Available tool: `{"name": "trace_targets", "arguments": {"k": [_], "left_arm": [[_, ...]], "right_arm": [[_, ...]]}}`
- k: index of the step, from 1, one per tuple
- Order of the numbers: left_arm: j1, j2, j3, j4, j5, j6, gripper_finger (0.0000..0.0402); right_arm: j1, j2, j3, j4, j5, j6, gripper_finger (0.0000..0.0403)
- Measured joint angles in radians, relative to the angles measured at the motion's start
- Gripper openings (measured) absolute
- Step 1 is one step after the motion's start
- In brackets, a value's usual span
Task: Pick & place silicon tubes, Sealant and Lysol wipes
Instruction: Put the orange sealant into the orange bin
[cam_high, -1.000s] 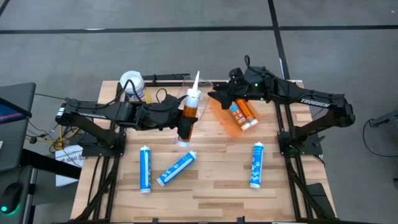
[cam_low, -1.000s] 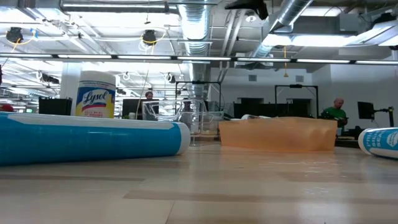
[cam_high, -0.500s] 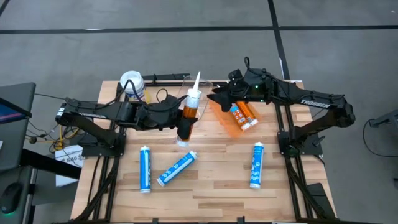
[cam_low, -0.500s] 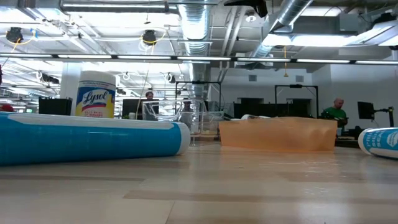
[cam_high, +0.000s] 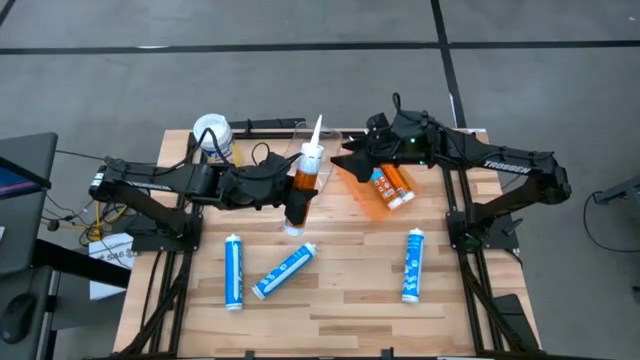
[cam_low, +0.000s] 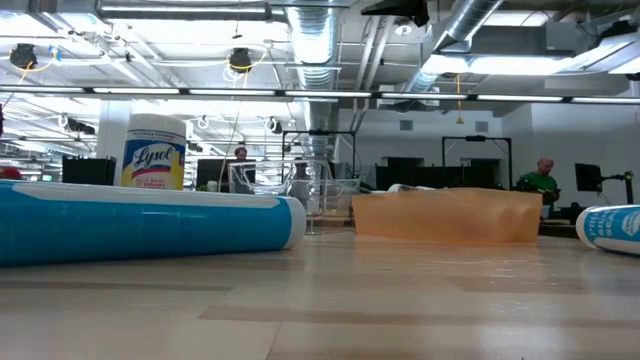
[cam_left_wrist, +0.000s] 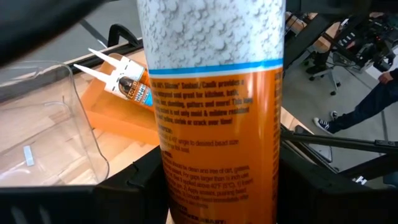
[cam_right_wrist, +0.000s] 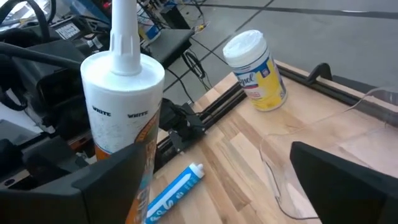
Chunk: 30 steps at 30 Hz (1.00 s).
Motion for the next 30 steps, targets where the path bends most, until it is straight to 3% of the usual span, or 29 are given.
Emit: {"name": "trace_targets", "arguments": {"k": [11,19,30], "left_arm": [[0.001,0.017,0.000,0.069,0.046,0.011,0.0197],[0.027,0.029,0.001,0.084,0.050,0.021,0.0197],[0.060,0.017,0.001,0.037,0.039,0.023,0.0197]], "right_arm": [[0.013,0.040,0.000,0.092,0.002,0.093,0.0327],[0.043,0.100,-0.002,0.168,0.006,0.109,0.0324],[0.044,0.069,-0.002,0.101,-0.057,0.147,0.0324]]}}
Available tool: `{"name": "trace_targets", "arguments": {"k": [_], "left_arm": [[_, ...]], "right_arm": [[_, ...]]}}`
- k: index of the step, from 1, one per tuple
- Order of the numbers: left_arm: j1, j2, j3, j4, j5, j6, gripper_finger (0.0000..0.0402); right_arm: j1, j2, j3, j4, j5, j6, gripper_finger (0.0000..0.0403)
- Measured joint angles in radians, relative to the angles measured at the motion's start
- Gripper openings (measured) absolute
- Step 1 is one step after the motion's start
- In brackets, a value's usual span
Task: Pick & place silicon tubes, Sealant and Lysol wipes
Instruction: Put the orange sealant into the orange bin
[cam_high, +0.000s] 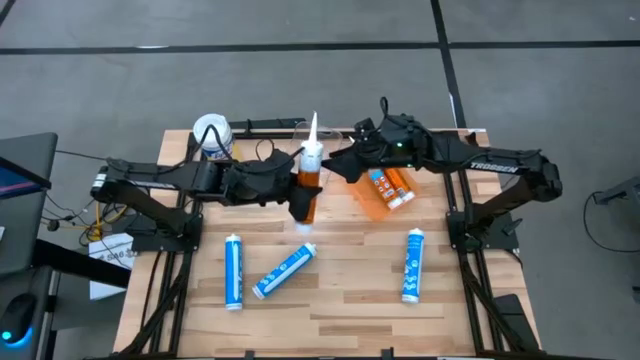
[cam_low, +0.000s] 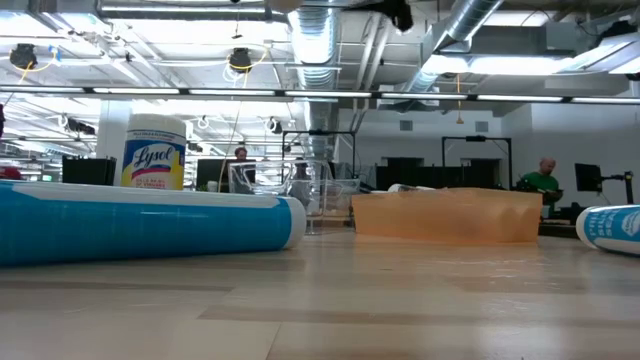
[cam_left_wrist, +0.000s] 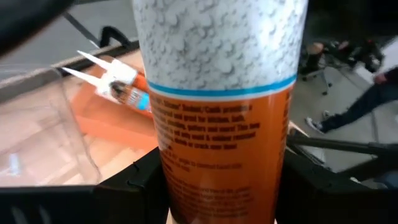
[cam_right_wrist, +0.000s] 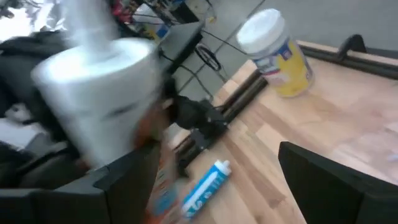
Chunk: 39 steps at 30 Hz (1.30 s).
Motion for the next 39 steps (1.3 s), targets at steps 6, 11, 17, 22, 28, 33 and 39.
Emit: {"name": "trace_targets", "arguments": {"k": [6,11,17,22,28,33,39], "left_arm": [[0.033,0.001,-0.002,-0.044,-0.013,-0.028,0.0197],[0.047,-0.001,-0.002,-0.002,0.080,-0.036,0.0197],[0.047,-0.001,-0.002,0.049,0.139,-0.037,0.0197],[0.047,0.008,-0.001,0.089,0.145,-0.050,0.0197],[0.045,0.039,-0.001,0.111,0.182,-0.057,0.0197],[0.050,0.053,-0.001,0.160,0.193,-0.059,0.0197],[0.053,0.066,-0.001,0.212,0.197,-0.060,0.0197]], "right_arm": [[0.026,-0.023,0.004,0.044,-0.076,-0.014,0.0324],[0.028,-0.012,0.004,0.063,-0.055,-0.092,0.0324],[-0.001,-0.005,0.002,0.079,-0.018,-0.097,0.0324],[-0.016,-0.004,0.002,0.139,-0.006,-0.122,0.0324],[-0.016,-0.004,0.002,0.150,0.006,-0.125,0.0324],[-0.020,-0.004,0.002,0.138,0.012,-0.122,0.0323],[-0.020,-0.005,0.002,0.141,0.041,-0.121,0.0295]]}}
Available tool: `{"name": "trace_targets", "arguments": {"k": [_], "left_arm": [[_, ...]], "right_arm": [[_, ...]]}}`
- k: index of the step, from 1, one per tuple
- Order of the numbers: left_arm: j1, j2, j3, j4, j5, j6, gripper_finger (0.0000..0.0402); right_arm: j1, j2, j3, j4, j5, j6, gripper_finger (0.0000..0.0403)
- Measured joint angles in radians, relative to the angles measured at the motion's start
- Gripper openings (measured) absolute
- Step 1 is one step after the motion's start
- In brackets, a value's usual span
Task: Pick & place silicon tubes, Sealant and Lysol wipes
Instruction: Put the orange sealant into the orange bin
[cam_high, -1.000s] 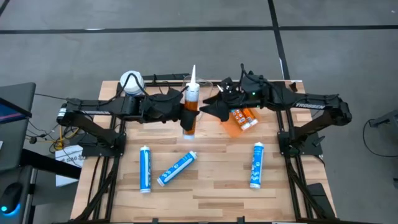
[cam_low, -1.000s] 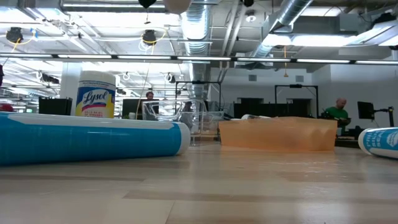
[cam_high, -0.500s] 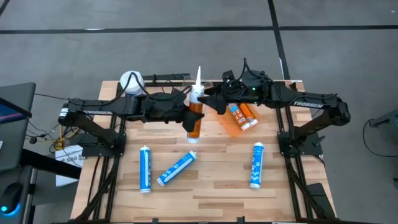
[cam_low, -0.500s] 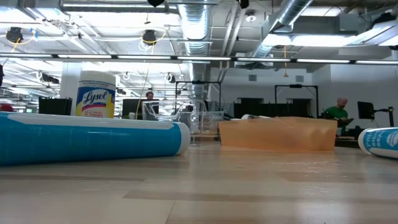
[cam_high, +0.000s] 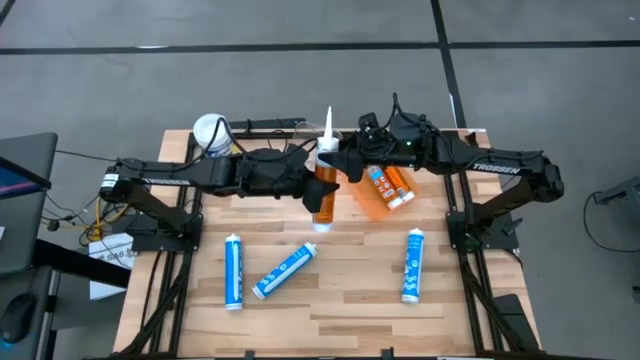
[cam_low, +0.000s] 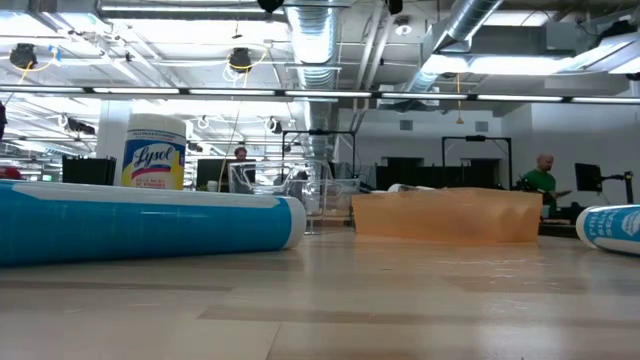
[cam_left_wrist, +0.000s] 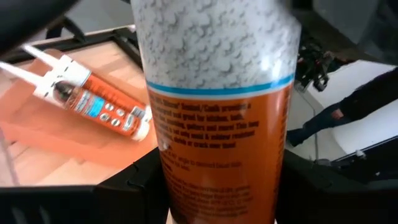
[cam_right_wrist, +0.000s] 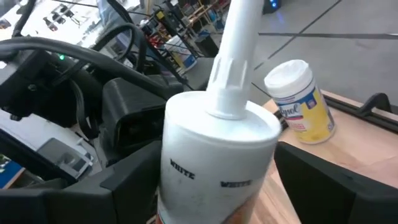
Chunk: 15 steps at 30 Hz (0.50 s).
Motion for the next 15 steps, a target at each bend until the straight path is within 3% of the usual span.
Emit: {"name": "trace_targets", "arguments": {"k": [7,15], "left_arm": [[0.005,0.010,0.000,0.012,-0.013,0.008,0.0198],[0.004,0.010,0.000,0.010,-0.025,0.038,0.0206]], "right_arm": [[0.000,0.000,0.001,-0.001,0.022,0.011,0.0211],[0.000,-0.001,0.002,-0.014,0.042,0.004,0.0205]]}}
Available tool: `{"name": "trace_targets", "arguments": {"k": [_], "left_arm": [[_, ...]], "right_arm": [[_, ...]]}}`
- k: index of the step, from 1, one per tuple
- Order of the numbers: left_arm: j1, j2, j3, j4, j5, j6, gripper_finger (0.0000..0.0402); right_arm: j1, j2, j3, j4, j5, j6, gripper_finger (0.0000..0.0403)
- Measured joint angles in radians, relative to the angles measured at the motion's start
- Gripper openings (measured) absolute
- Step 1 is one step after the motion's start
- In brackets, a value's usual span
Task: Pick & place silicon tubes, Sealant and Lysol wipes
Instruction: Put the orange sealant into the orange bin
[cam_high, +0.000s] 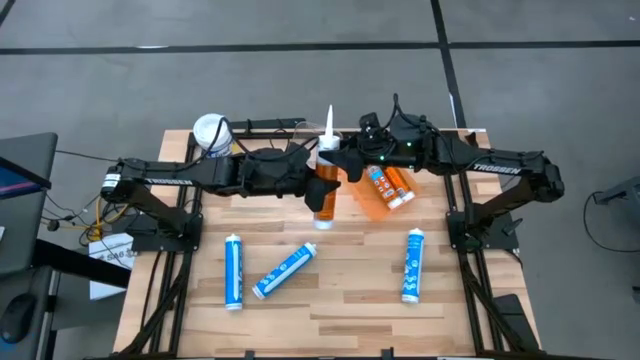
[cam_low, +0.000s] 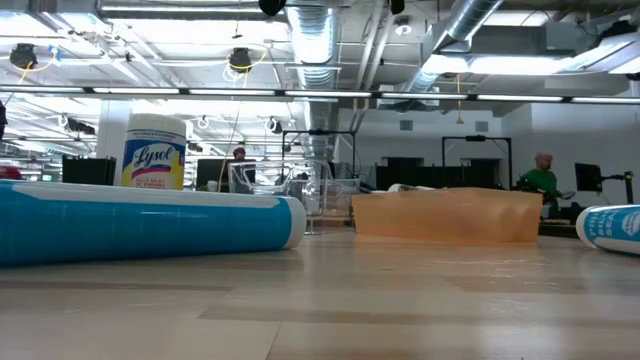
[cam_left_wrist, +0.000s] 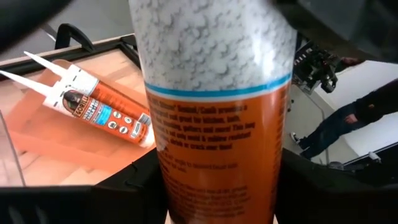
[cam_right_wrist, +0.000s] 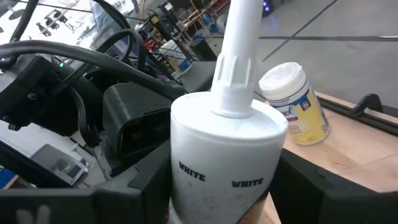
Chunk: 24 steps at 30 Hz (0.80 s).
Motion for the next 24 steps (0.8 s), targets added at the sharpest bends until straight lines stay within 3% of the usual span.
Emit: {"name": "trace_targets", "arguments": {"k": [14,24], "left_arm": [[0.005,-0.001,0.000,-0.076,-0.077,0.047,0.0260],[0.040,-0.031,0.003,-0.276,-0.120,0.101,0.0275]], "right_arm": [[-0.001,0.003,-0.003,-0.094,0.091,-0.023,0.0205],[-0.082,0.004,-0.005,-0.389,0.290,-0.099,0.0205]]}}
